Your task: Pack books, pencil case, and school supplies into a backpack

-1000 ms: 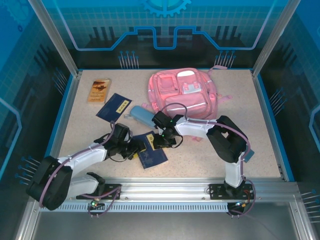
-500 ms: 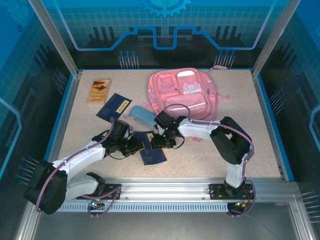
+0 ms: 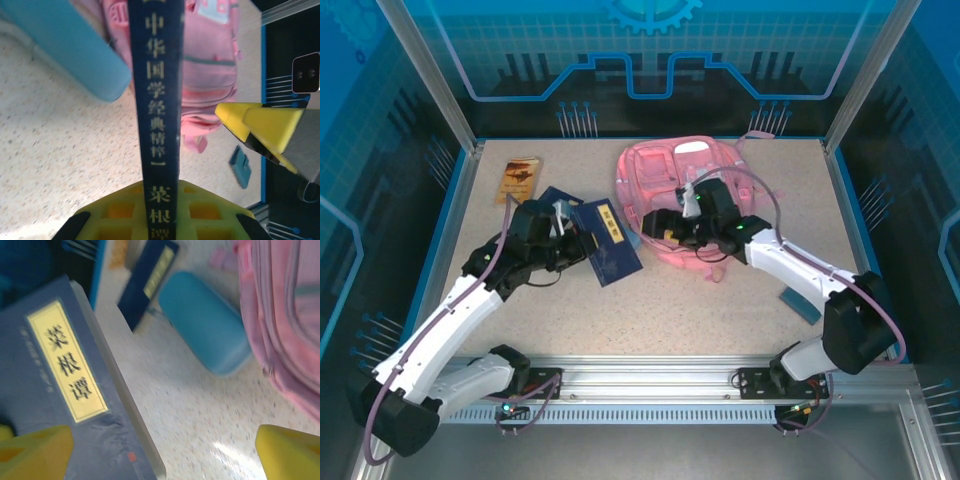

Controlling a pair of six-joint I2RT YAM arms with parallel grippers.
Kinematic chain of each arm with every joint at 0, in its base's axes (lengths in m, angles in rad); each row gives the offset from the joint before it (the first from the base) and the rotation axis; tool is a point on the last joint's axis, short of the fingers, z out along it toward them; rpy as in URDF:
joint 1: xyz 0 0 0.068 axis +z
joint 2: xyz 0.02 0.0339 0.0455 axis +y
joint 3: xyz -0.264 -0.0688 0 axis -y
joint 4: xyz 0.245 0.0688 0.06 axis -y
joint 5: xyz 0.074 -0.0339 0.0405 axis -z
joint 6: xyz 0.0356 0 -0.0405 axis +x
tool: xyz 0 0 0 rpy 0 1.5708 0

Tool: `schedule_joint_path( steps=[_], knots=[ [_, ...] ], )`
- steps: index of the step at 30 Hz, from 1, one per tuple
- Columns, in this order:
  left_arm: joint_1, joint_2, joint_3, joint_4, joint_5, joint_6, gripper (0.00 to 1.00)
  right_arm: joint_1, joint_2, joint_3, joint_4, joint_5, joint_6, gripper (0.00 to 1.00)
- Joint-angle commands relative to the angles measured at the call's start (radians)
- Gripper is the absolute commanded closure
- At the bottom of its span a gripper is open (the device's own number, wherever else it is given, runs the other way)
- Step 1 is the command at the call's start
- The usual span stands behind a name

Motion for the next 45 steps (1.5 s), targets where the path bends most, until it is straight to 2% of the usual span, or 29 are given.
schedule_joint_path(
  steps=[1,6,8,17,23,28,30,34,37,38,41,43,45],
  knots=[
    [0.009,0.062,0.076,0.174,-0.011,-0.041,1.0,-0.049,-0.012,-0.032,0.158,-0.144,0.141,0.03],
    [0.012,0.166,0.165,0.376,0.014,-0.135,1.0,-0.087,0.007,-0.068,0.307,-0.194,0.343,0.0],
    [0.011,0.189,0.178,0.459,0.025,-0.176,1.0,-0.104,0.028,-0.113,0.456,-0.221,0.453,0.0],
    [0.014,0.231,0.161,0.652,0.051,-0.34,1.0,-0.116,0.134,-0.112,0.808,-0.278,0.713,0.01],
    [0.014,0.252,0.152,0.714,0.051,-0.379,1.0,-0.109,0.167,-0.119,1.011,-0.271,0.876,0.15],
    [0.015,0.269,0.133,0.721,0.036,-0.391,1.0,-0.109,0.158,-0.181,1.12,-0.235,0.971,0.24],
    [0.014,0.272,0.124,0.723,0.03,-0.391,1.0,-0.109,0.153,-0.197,1.145,-0.222,0.994,0.31],
    [0.014,0.269,0.103,0.713,0.022,-0.386,1.0,-0.117,0.125,-0.21,1.102,-0.215,0.98,0.51],
    [0.015,0.268,0.099,0.677,0.025,-0.369,0.98,-0.131,0.078,-0.206,0.996,-0.209,0.897,0.66],
    [0.015,0.266,0.097,0.663,0.029,-0.362,0.94,-0.138,0.057,-0.199,0.934,-0.209,0.851,0.7],
    [0.014,0.275,0.105,0.583,0.051,-0.314,0.72,-0.162,-0.045,-0.183,0.693,-0.183,0.659,0.81],
    [0.012,0.291,0.118,0.5,0.059,-0.252,0.56,-0.19,-0.126,-0.164,0.485,-0.149,0.501,0.86],
    [0.01,0.308,0.129,0.415,0.058,-0.188,0.47,-0.219,-0.203,-0.157,0.279,-0.093,0.362,0.89]
  ],
)
